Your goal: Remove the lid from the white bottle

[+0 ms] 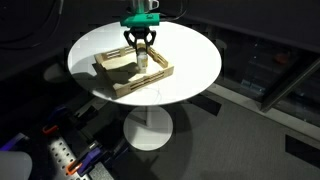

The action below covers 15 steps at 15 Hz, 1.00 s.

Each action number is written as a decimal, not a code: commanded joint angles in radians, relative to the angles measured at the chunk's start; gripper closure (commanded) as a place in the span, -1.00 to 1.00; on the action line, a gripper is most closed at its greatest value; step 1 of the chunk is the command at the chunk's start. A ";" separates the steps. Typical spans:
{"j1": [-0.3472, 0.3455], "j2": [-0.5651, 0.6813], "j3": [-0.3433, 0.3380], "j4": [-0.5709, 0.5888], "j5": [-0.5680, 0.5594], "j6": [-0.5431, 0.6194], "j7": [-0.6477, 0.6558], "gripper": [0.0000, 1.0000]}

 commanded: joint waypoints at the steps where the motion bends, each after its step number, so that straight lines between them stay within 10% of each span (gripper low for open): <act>1: -0.004 -0.002 0.006 0.012 -0.029 0.002 0.027 0.07; 15: -0.007 -0.037 0.005 0.000 -0.029 0.016 0.023 0.21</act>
